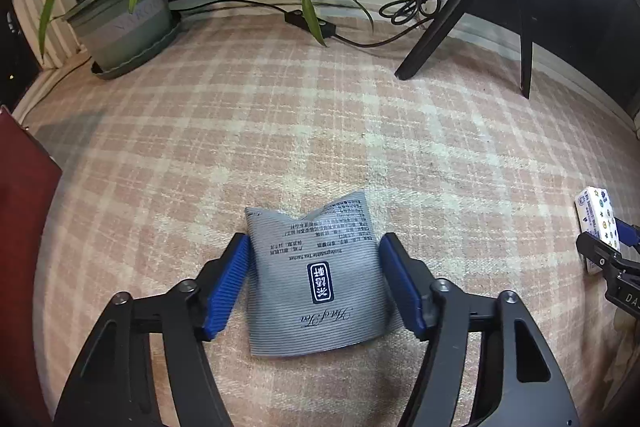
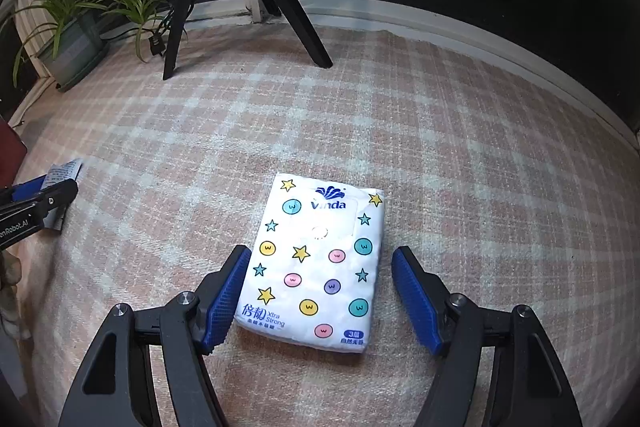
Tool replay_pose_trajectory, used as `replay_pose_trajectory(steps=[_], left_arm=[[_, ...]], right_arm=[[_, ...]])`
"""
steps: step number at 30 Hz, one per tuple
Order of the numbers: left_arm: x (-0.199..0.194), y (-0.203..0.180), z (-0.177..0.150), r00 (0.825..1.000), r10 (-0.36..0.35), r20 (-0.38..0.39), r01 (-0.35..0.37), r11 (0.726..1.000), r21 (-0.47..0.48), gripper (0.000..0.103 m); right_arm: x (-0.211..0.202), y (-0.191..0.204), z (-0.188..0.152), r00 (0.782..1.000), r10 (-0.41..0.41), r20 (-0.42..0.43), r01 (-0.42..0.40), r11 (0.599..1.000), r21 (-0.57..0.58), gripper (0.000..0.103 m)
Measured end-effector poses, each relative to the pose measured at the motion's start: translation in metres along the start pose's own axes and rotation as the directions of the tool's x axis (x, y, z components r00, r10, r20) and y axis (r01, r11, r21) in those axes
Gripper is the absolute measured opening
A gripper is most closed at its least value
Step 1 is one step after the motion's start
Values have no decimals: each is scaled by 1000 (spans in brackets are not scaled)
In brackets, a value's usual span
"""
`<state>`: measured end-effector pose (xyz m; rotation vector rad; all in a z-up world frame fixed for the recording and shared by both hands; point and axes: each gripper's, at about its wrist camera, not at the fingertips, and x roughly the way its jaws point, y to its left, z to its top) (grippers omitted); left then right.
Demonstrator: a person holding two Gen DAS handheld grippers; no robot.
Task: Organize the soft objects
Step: 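Close the left tool on the grey sachet while the right tool closes on the tissue pack, then lift the sachet in the left tool while the right tool carries the tissue pack toward the box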
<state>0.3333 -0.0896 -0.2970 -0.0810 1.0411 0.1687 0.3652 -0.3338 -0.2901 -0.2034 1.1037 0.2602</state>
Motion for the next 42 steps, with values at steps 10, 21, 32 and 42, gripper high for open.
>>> replay_pose_trajectory(steps=[10, 21, 32, 42], left_arm=[[-9, 0, -6, 1000, -9, 20, 9, 1000, 6, 56], [-21, 7, -4, 998, -38, 49, 38, 999, -4, 56], [-49, 11, -1, 992, -78, 94, 80, 997, -14, 55], [-112, 29, -9, 977, -113, 181, 116, 993, -5, 55]], right_arm=[[-2, 5, 1, 1000, -6, 12, 6, 1000, -21, 49], [-22, -7, -1, 998, 18, 63, -19, 1000, 24, 49], [-55, -4, -1, 992, 50, 118, -54, 998, 29, 49], [-109, 31, 0, 980, 65, 190, -60, 998, -29, 49]])
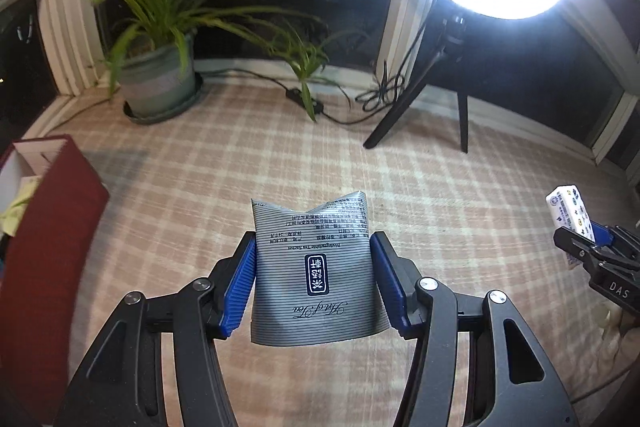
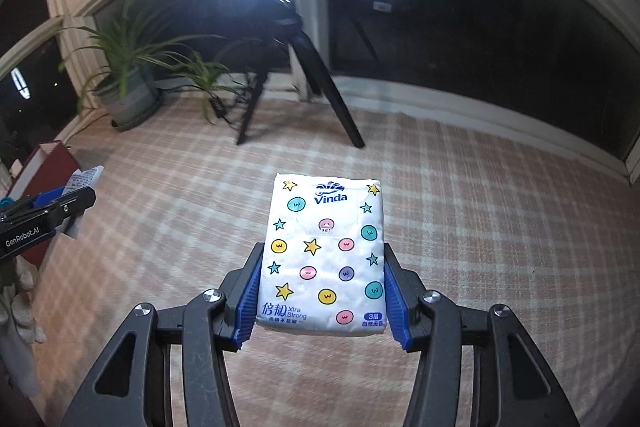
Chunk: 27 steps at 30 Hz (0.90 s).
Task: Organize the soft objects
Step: 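Lift the sachet in the left tool while the right tool carries the tissue pack toward the box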
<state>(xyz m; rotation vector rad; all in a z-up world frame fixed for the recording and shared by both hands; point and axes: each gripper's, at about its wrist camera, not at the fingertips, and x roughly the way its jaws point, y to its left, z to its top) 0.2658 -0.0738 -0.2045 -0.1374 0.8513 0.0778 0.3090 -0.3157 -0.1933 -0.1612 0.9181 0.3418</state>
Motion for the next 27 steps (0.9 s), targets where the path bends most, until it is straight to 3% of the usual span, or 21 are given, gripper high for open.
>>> replay_pose_trajectory(steps=[13, 27], left_arm=[[-89, 64, -12, 994, 34, 100, -28, 998, -62, 55], [-142, 171, -37, 985, 131, 113, -112, 980, -162, 55]], right_arm=[[-51, 97, 8, 993, 94, 73, -84, 988, -126, 49], [-62, 239, 33, 966, 247, 80, -217, 937, -273, 49]])
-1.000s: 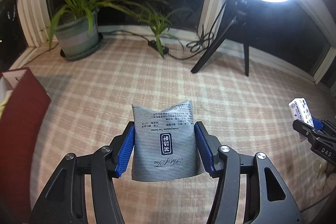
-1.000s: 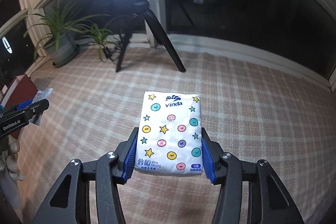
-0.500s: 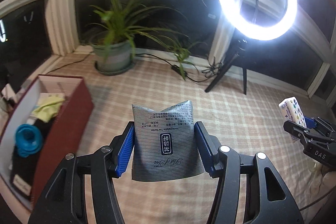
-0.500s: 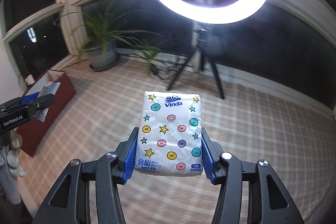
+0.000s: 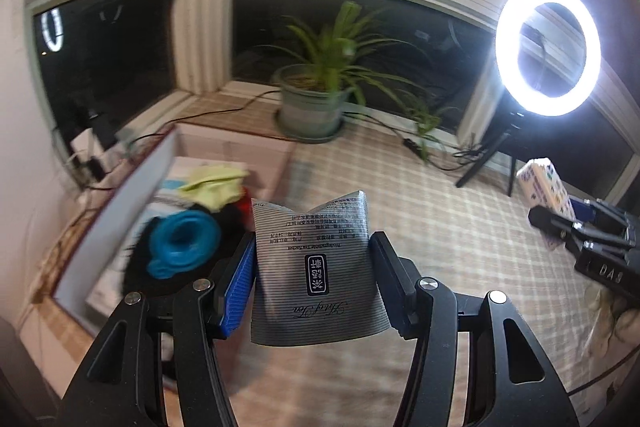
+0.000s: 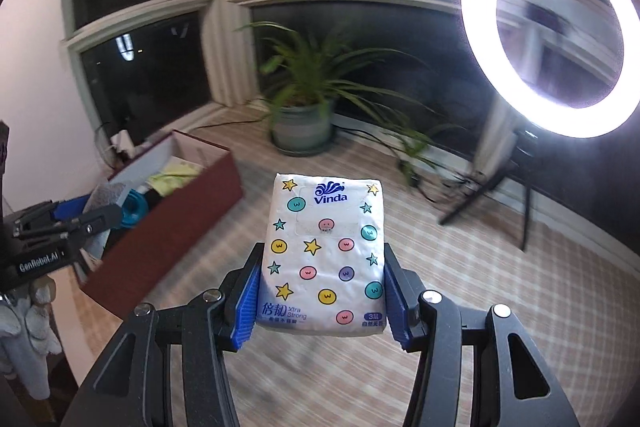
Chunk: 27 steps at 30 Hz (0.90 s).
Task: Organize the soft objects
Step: 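Lift the sachet in the left tool while the right tool carries the tissue pack toward the box, then open the left tool over the box while the right tool drops the tissue pack in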
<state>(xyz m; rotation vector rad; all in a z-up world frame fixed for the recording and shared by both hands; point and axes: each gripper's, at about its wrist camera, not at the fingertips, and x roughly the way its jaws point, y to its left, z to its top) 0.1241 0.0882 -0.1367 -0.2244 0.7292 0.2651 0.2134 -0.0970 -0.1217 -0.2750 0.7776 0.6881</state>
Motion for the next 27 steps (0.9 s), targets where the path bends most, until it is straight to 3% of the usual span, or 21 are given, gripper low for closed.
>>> replay_pose_trajectory(steps=[14, 27], left_arm=[[-10, 120, -13, 996, 82, -31, -84, 992, -93, 55], [12, 157, -20, 994, 51, -102, -58, 996, -70, 55]], right_arm=[[73, 124, 69, 988, 146, -58, -150, 986, -70, 49], [155, 175, 94, 972, 170, -163, -182, 981, -67, 49]])
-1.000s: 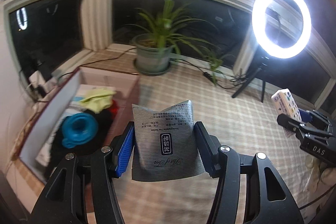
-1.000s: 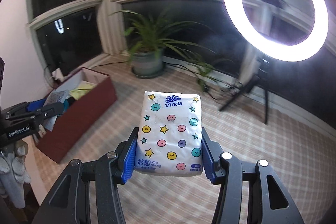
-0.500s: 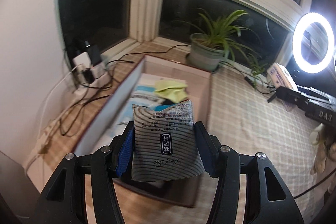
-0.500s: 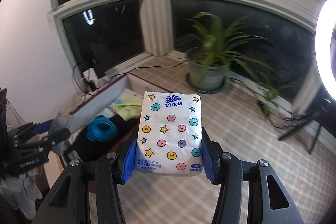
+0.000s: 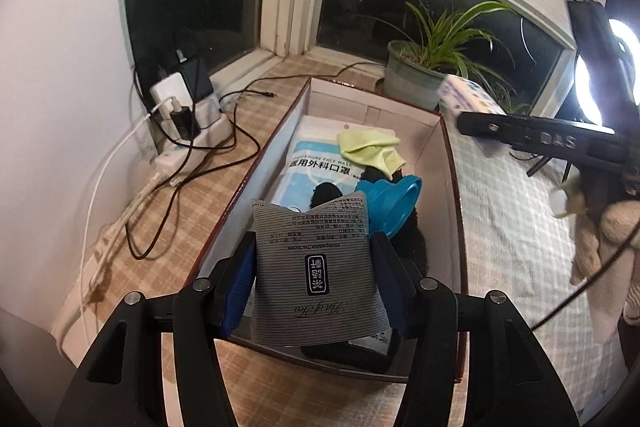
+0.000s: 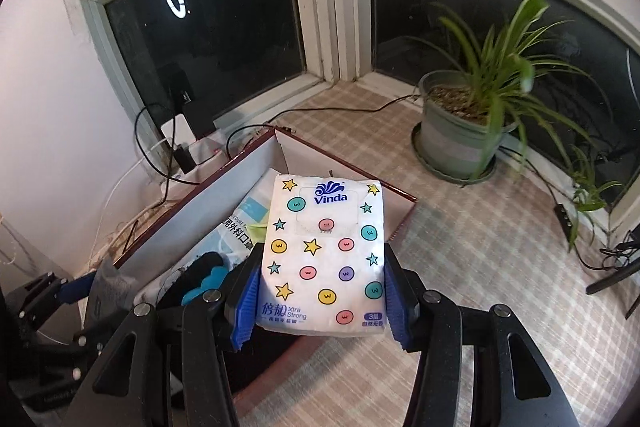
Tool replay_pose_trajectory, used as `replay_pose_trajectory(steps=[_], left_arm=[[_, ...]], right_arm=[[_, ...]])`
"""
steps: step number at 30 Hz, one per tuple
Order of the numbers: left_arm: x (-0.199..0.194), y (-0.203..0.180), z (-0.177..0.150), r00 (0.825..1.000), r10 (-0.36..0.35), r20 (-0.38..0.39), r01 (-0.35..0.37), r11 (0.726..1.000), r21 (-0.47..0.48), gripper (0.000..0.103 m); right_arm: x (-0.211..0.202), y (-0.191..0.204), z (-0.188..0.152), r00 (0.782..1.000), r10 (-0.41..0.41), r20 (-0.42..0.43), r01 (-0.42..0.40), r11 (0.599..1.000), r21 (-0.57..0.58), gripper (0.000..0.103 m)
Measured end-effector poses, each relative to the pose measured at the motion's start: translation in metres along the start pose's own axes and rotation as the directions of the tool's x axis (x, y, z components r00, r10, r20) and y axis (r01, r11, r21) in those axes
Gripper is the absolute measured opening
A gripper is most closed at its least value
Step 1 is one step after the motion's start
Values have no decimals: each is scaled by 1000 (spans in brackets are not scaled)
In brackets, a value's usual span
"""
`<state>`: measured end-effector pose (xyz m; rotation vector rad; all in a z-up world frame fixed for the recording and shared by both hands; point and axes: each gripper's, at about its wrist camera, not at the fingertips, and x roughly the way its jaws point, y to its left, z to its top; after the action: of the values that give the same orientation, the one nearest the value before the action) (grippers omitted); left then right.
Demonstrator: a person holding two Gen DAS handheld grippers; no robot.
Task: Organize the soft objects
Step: 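Open the left tool over the box while the right tool drops the tissue pack in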
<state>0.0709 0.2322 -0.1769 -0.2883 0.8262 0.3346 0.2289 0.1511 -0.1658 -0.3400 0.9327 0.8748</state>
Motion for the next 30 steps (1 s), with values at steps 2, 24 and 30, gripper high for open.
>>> replay_pose_trajectory(steps=[2, 24, 30], left_arm=[[4, 1, 1, 1000, -4, -7, 4, 1000, 2, 55], [8, 13, 13, 1000, -13, 7, 13, 999, -32, 69], [0, 10, 14, 1000, -5, 22, 5, 999, -32, 69]], right_arm=[[9, 1, 3, 1000, 4, -12, -4, 1000, 5, 49], [21, 14, 19, 999, 42, -7, -42, 999, -7, 62], [4, 11, 14, 999, 43, 12, -43, 999, -8, 63]])
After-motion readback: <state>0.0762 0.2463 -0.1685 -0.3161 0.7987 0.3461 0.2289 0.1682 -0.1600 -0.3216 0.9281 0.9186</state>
